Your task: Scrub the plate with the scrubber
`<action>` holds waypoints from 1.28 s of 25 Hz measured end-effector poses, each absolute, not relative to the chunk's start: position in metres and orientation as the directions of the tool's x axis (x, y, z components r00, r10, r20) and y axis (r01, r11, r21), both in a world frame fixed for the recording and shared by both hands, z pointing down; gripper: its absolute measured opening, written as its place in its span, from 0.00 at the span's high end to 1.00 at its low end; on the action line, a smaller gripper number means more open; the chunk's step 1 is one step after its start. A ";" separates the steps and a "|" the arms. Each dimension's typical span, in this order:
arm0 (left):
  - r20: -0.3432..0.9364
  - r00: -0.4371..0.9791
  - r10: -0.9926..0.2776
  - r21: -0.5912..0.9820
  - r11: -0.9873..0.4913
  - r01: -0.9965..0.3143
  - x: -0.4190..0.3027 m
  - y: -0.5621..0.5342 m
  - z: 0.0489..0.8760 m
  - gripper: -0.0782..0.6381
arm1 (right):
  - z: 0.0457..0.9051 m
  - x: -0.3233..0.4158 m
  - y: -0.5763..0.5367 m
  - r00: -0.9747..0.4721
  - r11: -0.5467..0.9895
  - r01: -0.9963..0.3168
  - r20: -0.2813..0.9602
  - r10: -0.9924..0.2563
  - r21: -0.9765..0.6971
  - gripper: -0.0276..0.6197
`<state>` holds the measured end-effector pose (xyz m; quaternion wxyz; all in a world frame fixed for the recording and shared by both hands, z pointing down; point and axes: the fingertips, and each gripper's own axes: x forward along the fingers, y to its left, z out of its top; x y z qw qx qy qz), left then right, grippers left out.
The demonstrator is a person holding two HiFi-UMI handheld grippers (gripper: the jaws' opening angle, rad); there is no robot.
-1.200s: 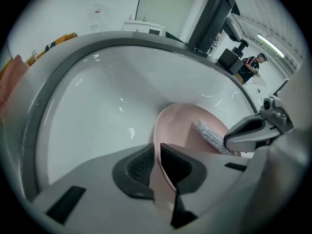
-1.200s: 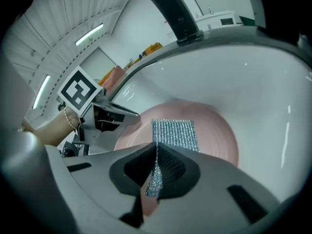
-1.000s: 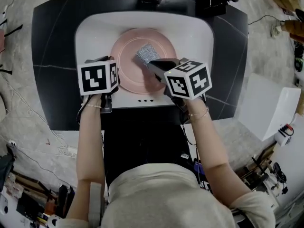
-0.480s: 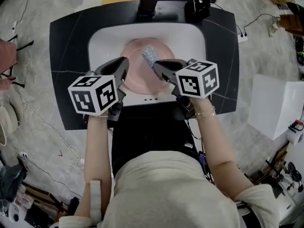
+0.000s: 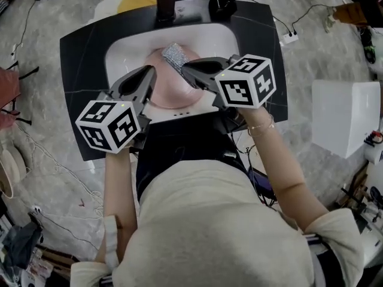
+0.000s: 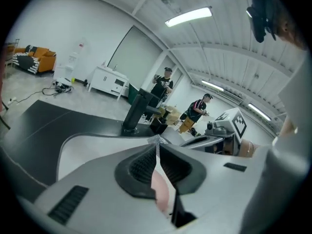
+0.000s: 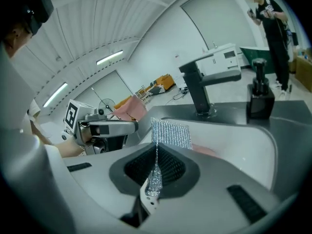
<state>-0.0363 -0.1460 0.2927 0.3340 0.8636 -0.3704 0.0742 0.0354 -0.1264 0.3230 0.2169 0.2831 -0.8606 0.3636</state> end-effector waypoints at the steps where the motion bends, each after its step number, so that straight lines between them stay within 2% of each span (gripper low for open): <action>1: 0.360 0.722 -0.591 0.510 -0.523 -0.682 -0.033 -0.143 0.286 0.84 | 0.317 0.037 -0.125 -0.745 0.583 -0.645 0.579 -0.332 -0.495 0.92; 6: 0.310 0.738 -0.599 0.455 -0.588 -0.668 -0.024 -0.135 0.262 0.84 | 0.288 0.041 -0.130 -0.750 0.617 -0.637 0.558 -0.355 -0.463 0.92; 15: 0.295 0.734 -0.612 0.434 -0.598 -0.673 -0.020 -0.133 0.238 0.84 | 0.254 0.036 -0.128 -0.797 0.650 -0.596 0.451 -0.402 -0.471 0.92; 23: 0.354 0.732 -0.582 0.440 -0.586 -0.680 -0.018 -0.129 0.252 0.84 | 0.245 0.038 -0.126 -0.780 0.634 -0.619 0.452 -0.432 -0.464 0.92; 32: 0.383 0.729 -0.567 0.448 -0.576 -0.683 -0.015 -0.119 0.262 0.84 | 0.243 0.034 -0.107 -0.793 0.674 -0.595 0.461 -0.399 -0.439 0.92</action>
